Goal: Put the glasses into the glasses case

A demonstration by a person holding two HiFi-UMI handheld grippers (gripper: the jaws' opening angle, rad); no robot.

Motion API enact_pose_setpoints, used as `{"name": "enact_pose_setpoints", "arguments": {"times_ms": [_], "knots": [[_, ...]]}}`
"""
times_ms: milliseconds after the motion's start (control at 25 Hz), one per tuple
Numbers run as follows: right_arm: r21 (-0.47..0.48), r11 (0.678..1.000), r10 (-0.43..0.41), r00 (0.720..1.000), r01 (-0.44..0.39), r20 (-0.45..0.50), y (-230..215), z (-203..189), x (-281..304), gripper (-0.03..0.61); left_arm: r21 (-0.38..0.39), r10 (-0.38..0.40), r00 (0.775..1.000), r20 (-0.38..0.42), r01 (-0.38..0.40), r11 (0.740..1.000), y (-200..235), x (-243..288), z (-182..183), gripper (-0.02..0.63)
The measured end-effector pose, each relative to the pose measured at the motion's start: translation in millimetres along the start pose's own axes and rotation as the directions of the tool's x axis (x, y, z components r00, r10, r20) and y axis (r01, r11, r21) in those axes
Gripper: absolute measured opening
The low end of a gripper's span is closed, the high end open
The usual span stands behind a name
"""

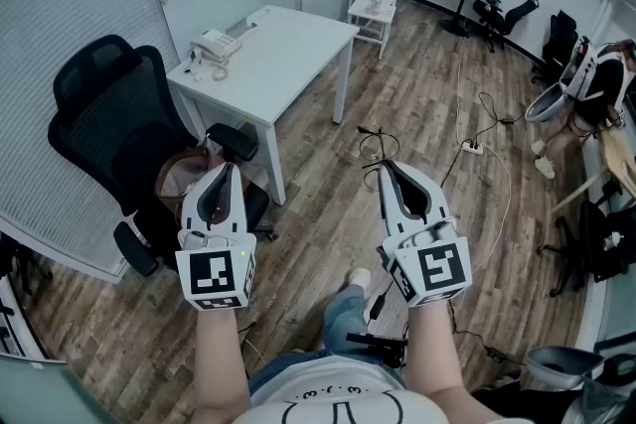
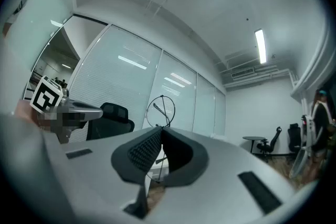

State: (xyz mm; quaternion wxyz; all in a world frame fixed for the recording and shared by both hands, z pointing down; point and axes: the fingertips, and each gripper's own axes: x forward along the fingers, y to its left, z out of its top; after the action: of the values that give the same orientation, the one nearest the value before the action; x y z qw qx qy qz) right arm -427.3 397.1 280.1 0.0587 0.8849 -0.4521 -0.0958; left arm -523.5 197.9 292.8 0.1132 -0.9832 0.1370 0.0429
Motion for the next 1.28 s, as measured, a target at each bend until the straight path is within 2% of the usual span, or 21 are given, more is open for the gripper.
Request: {"name": "enact_pose_setpoints", "arguments": {"times_ms": [200, 440, 920, 1280], "knots": [[0.005, 1.0, 0.003, 1.0, -0.003, -0.001, -30.8, -7.9, 25.9, 0.018, -0.003, 0.001, 1.0, -0.002, -0.001, 1.0, -10.0, 39.8, -0.6, 0.017], [0.023, 1.0, 0.02, 1.0, -0.02, -0.004, -71.9, -31.2, 82.8, 0.017, -0.006, 0.029, 0.999, -0.018, -0.029, 1.0, -11.2, 105.1, -15.2, 0.017], [-0.005, 0.991, 0.136, 0.99, -0.136, 0.024, -187.3, -50.3, 245.1, 0.018, -0.012, 0.132, 0.991, -0.003, -0.132, 0.991, -11.6, 287.4, -22.6, 0.017], [0.018, 0.989, 0.146, 0.989, -0.146, 0.022, -239.1, -84.4, 309.2, 0.018, -0.013, 0.132, 0.991, -0.038, -0.132, 0.991, -19.4, 375.4, -50.7, 0.017]]}}
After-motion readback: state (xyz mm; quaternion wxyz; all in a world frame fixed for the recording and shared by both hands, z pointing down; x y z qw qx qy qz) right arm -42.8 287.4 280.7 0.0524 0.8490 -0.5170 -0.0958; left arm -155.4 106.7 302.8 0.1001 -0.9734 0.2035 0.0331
